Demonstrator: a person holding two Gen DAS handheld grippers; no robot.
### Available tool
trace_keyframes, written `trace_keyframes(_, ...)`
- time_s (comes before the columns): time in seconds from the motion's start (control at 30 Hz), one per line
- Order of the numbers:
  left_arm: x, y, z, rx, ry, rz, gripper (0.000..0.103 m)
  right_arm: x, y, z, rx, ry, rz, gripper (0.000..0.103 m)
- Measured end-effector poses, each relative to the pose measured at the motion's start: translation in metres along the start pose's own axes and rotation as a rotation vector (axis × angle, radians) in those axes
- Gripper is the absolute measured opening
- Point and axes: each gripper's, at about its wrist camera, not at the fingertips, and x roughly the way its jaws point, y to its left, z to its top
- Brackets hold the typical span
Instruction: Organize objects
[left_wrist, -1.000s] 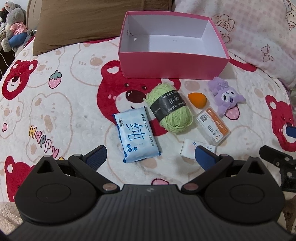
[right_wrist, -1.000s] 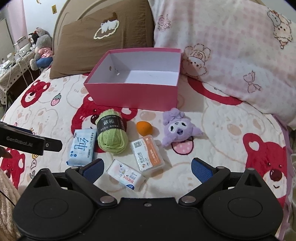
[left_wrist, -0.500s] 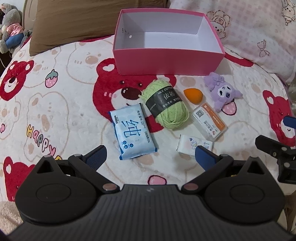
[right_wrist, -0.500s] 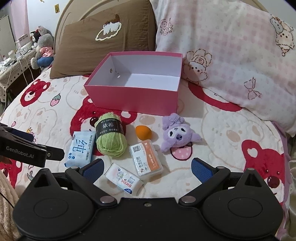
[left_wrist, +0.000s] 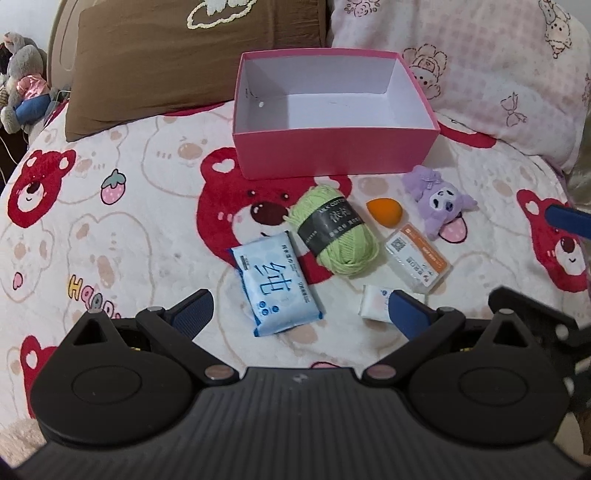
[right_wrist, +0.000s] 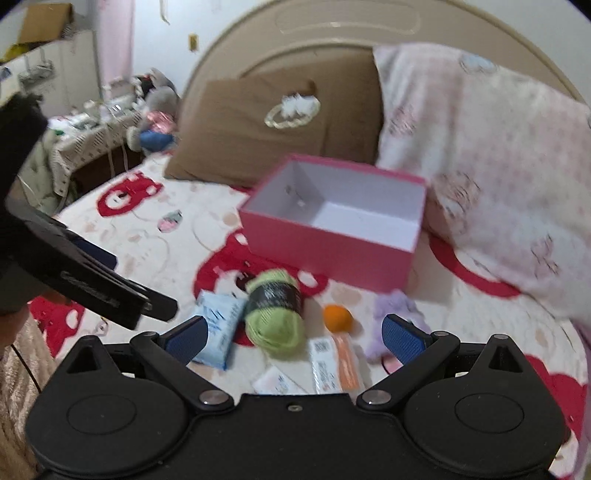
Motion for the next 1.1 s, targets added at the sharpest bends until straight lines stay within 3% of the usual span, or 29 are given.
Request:
trace_keyframes(0.1, 0.001, 0.006, 0.005, -0.014, -0.007, 0.007, 0.102, -0.002, 0.008, 0.001, -0.062, -0.026, 0.074, 0.101)
trace_keyframes(0.23, 0.005, 0.012, 0.013, -0.043, -0.003, -0.022, 0.1, 0.004, 0.019, 0.008, -0.127, 0.035, 0.178, 0.101)
trace_keyframes(0.33, 0.007, 0.01, 0.018, -0.042, -0.036, -0.024, 0.1, 0.01, 0.025, 0.017, -0.151, 0.053, 0.17, 0.101)
trace_keyframes(0.5, 0.022, 0.013, 0.026, -0.063, -0.004, -0.057, 0.1, 0.016, 0.047, 0.024, -0.257, 0.115, 0.191, 0.101)
trace_keyframes(0.6, 0.034, 0.012, 0.029, -0.015, 0.005, -0.071, 0.097, 0.018, 0.06, 0.027, -0.308, 0.14, 0.191, 0.1)
trace_keyframes(0.7, 0.046, 0.02, 0.031, -0.054, 0.007, -0.135, 0.093, 0.03, 0.057, 0.036, -0.319, 0.189, 0.172, 0.099)
trace_keyframes(0.8, 0.047, 0.027, 0.031, -0.077, -0.041, -0.154, 0.091, 0.036, 0.053, 0.043, -0.352, 0.231, 0.165, 0.09)
trace_keyframes(0.9, 0.05, 0.032, 0.029, -0.096, -0.065, -0.177, 0.091, 0.033, 0.053, 0.043, -0.402, 0.173, 0.166, 0.089)
trace_keyframes(1.1, 0.069, 0.038, 0.025, -0.131, -0.071, -0.209, 0.091, 0.056, 0.048, 0.036, -0.364, 0.13, 0.24, 0.09)
